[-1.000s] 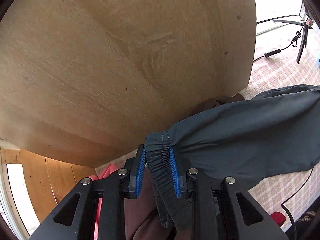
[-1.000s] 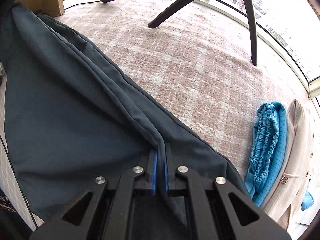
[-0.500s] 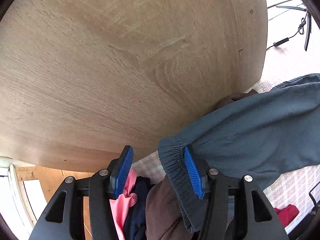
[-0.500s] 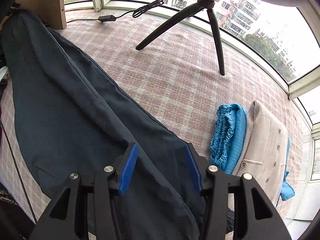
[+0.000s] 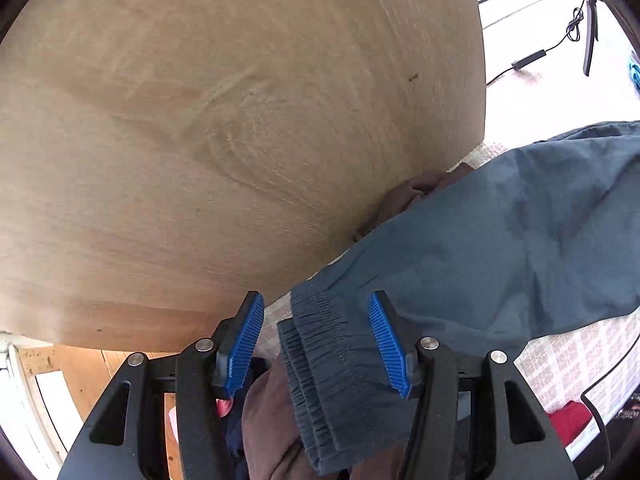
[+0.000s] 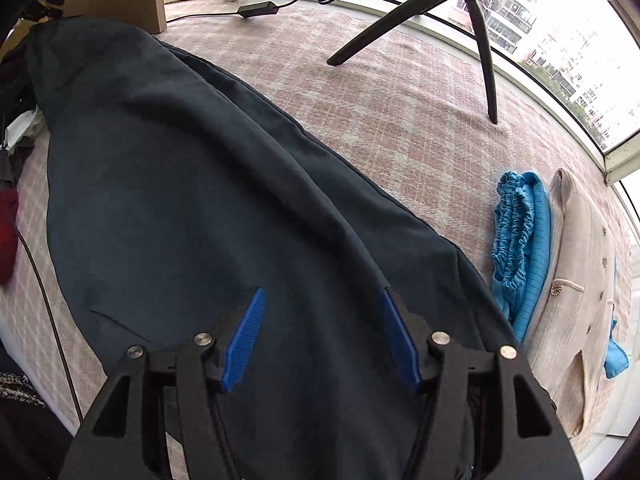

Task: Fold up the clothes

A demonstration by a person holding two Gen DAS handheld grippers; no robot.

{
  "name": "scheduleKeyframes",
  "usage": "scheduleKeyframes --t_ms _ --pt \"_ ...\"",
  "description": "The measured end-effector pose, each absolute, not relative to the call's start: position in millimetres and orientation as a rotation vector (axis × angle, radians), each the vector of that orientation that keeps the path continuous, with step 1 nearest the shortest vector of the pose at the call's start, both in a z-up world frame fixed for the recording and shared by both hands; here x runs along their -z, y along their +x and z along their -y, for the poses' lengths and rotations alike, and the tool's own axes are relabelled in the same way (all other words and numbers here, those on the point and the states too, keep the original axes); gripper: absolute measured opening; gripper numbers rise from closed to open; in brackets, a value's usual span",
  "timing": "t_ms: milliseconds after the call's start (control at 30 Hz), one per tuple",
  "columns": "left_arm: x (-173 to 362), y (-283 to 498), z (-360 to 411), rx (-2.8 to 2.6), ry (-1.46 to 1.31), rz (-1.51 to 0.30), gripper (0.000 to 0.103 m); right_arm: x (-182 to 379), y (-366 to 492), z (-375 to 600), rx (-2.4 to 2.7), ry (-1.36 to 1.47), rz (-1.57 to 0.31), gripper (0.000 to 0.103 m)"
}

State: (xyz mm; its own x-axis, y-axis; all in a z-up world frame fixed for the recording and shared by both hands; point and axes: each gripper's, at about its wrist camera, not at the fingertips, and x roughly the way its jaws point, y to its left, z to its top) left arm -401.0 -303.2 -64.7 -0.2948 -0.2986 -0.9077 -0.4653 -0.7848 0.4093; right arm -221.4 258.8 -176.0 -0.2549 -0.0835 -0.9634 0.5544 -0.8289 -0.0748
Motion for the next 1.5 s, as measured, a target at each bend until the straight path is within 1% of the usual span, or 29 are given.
scheduleKeyframes --t_ms 67,167,233,300,433,600,700,733,900,1000,1100,1167,1333,1433,1500 --pt "50.1 -395.6 312.9 -2.289 -1.774 -0.966 0.053 177.6 -225.2 -249.0 2.116 1.579 -0.579 0.058" --pt "29.4 -371.7 319.4 -2.355 -1.714 -0.833 0.053 172.4 -229.6 -239.8 2.136 1.542 -0.563 0.058" --pt "21.1 -349.4 316.4 -2.383 -1.664 -0.76 0.053 162.1 -228.3 -243.3 2.181 1.511 -0.54 0.058" --pt "15.2 -327.8 304.5 -2.389 -1.593 -0.725 0.053 145.2 -225.0 -262.2 2.262 1.495 -0.492 0.058" --pt "14.0 -279.3 255.3 -2.323 -1.418 -0.672 0.053 126.3 -179.9 -336.0 2.412 1.569 -0.395 0.058" --pt "38.1 -234.3 146.7 -2.112 -1.248 -0.636 0.053 102.6 -123.5 -428.3 2.598 1.658 -0.258 0.058" --pt "57.1 -213.8 67.7 -2.018 -1.203 -0.669 0.053 88.5 -89.7 -483.7 2.707 1.708 -0.167 0.058" --pt "61.8 -207.4 44.2 -1.989 -1.187 -0.68 0.053 93.8 -86.9 -497.1 2.699 1.733 -0.149 0.058" --pt "101.0 -190.0 -66.9 -1.89 -1.174 -0.761 0.053 138.9 -100.9 -531.6 2.545 1.761 0.02 0.058" --pt "117.6 -192.4 -111.1 -1.856 -1.192 -0.806 0.053 173.1 -110.6 -543.3 2.409 1.806 0.132 0.059" --pt "131.4 -200.5 -145.4 -1.826 -1.212 -0.857 0.053 187.3 -114.3 -550.7 2.312 1.754 0.281 0.058" --pt "143.3 -208.0 -166.2 -1.797 -1.216 -0.898 0.053 187.9 -115.4 -550.2 2.27 1.703 0.332 0.058" --pt "172.8 -226.9 -205.8 -1.705 -1.215 -1.03 0.053 189.9 -118.6 -536.0 2.217 1.66 0.3 0.058" --pt "194.5 -243.8 -215.2 -1.633 -1.26 -1.093 0.053 188.6 -119.5 -531.3 2.223 1.629 0.297 0.052" --pt "206.6 -254.4 -214.1 -1.6 -1.303 -1.092 0.053 187.0 -119.5 -531.5 2.228 1.601 0.324 0.049"
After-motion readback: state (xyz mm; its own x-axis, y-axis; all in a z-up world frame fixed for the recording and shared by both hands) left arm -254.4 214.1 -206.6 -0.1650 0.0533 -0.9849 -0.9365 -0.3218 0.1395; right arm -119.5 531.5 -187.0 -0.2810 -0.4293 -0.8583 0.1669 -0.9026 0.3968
